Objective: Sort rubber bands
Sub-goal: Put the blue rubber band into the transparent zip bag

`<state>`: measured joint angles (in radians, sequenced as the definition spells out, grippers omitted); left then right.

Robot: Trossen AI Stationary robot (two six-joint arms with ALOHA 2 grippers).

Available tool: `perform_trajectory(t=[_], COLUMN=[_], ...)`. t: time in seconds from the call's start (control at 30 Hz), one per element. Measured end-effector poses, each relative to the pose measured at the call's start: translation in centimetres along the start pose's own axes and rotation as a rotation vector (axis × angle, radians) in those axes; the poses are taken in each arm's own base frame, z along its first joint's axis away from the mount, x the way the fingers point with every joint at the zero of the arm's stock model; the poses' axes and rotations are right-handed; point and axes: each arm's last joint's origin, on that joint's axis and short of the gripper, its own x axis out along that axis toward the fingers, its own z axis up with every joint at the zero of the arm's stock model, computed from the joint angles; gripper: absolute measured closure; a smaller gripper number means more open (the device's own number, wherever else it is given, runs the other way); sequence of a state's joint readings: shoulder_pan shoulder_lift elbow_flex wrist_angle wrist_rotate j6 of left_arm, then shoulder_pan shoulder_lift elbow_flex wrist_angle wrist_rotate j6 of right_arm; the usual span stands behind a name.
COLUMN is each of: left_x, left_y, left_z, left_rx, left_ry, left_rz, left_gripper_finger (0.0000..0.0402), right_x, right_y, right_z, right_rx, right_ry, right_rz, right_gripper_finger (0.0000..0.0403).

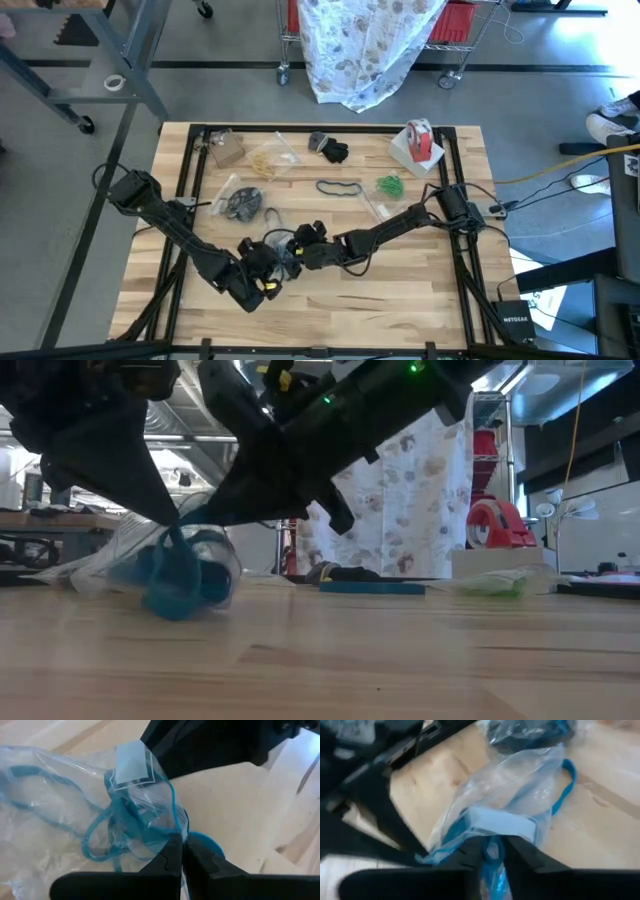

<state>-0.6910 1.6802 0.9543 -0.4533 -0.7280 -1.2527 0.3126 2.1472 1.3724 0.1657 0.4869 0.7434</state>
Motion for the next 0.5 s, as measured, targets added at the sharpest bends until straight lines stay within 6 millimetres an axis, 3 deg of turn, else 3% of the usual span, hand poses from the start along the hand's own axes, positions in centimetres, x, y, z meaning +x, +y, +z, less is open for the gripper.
perform_trajectory(t=[0.2, 0.37, 0.5], left_x=[0.0, -0.2, -0.2], left_y=[0.0, -0.1, 0.0], left_z=[-0.1, -0.2, -0.2], left_rx=[0.016, 0.030, 0.032], left_ry=[0.006, 0.006, 0.007], left_rz=[0.002, -0.006, -0.005], left_gripper_finger=[0.0401, 0.0401, 0.0401], right_x=[-0.9, -1.4, -1.6], right_y=[0.4, 0.4, 0.5], right_z=[0.7, 0.7, 0.2], right_rx=[-0.152, -0.295, -0.274], right_ry=[0.053, 0.127, 0.262], right_rz=[0.055, 0.107, 0.238], right_gripper_finger=[0.0273, 0.0249, 0.0227])
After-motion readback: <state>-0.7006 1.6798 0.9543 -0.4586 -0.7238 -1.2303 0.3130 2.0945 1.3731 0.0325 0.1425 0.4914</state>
